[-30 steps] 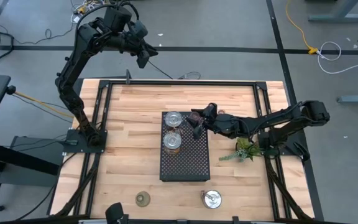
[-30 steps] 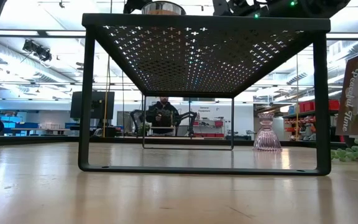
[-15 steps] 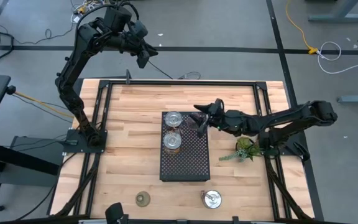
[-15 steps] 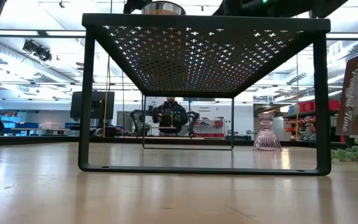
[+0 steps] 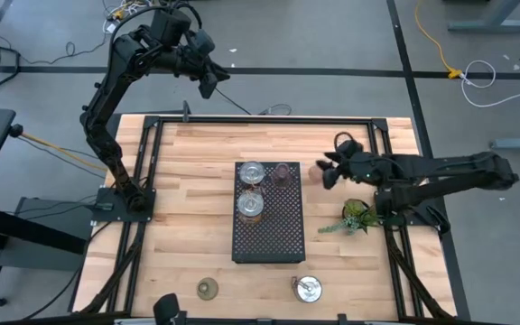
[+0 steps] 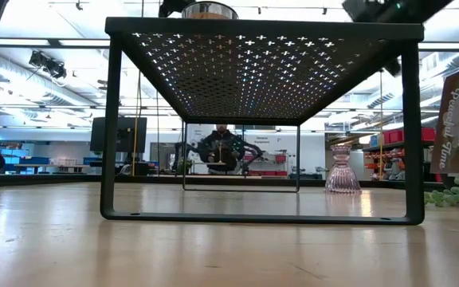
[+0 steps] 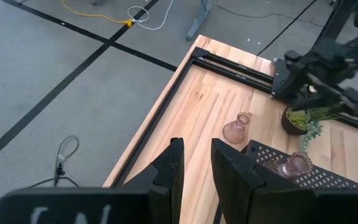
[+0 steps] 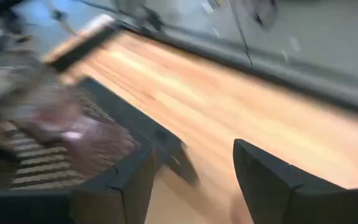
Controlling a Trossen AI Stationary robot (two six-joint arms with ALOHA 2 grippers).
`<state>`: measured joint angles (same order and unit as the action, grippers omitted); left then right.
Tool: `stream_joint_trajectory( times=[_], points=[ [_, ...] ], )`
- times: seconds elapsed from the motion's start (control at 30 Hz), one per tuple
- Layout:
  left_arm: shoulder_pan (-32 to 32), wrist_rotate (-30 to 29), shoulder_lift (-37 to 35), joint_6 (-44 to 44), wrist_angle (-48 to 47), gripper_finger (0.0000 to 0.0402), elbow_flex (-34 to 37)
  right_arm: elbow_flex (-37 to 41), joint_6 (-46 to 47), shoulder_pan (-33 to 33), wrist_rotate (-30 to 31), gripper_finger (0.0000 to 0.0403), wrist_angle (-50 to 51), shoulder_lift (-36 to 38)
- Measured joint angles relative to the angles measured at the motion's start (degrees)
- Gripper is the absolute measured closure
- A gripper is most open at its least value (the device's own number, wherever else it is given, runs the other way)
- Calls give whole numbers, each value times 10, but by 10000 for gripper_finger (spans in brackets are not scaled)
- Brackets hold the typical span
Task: Pick & Place candle stick holders
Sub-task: Put the pink glass candle holder on the shelf
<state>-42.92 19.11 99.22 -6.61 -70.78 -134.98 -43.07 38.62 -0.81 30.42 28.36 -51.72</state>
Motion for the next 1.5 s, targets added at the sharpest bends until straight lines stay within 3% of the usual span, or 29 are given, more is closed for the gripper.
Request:
stream_joint_trajectory(
  times=[0.13,0.33,0.67,1.2,1.5],
  points=[
    [0,0,0,4,15,317,0,0,28,-59,-61,210,78,0],
    [0,0,0,45,55,317,0,0,-41,-128,-115,239,92,-23],
    [0,-11,0,60,72,317,0,0,-64,-209,-207,257,101,-79],
    [0,-14,0,59,72,317,0,0,-48,-217,-196,257,30,-196],
    [0,-14,0,56,71,317,0,0,-8,-222,-195,257,27,-206]
  ],
)
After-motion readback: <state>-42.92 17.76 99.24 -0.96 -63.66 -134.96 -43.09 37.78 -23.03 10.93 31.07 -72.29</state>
